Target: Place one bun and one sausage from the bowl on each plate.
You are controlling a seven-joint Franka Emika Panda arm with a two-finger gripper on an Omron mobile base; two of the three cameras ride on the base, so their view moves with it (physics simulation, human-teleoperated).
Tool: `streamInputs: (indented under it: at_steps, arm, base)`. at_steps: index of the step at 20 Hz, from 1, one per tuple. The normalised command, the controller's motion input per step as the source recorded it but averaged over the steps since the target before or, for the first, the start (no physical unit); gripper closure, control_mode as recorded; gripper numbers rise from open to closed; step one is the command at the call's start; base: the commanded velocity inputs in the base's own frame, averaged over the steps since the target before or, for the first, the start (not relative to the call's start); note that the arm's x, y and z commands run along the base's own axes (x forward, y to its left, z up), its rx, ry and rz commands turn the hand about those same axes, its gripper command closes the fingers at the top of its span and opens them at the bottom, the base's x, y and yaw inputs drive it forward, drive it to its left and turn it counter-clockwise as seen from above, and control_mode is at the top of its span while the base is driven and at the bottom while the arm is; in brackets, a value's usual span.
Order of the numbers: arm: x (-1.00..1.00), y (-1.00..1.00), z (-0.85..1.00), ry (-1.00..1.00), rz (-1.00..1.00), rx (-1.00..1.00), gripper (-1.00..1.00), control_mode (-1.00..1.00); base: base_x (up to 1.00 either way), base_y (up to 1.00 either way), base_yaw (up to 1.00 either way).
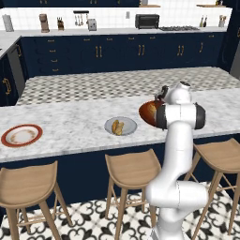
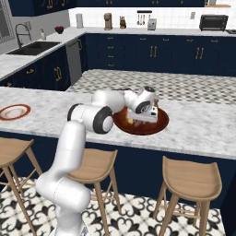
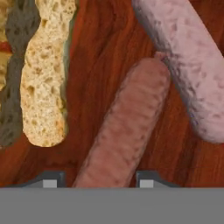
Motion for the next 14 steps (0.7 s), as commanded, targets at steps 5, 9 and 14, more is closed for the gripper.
streamInputs:
  at_steps: [5, 9, 14]
  arm:
    - [-0.39, 0.47, 0.50, -0.01, 0.00, 0.00, 1.00, -1.00]
    - [-0.20, 0.97, 0.24, -0.01, 0.00, -0.05, 1.00, -1.00]
    - [-0.04, 1.00, 0.24, 0.00, 0.00, -0.07, 1.00, -1.00]
  base:
    - [0.00, 0.00, 0.00]
    - [0.00, 0.00, 0.00]
    - [0.00, 0.00, 0.00]
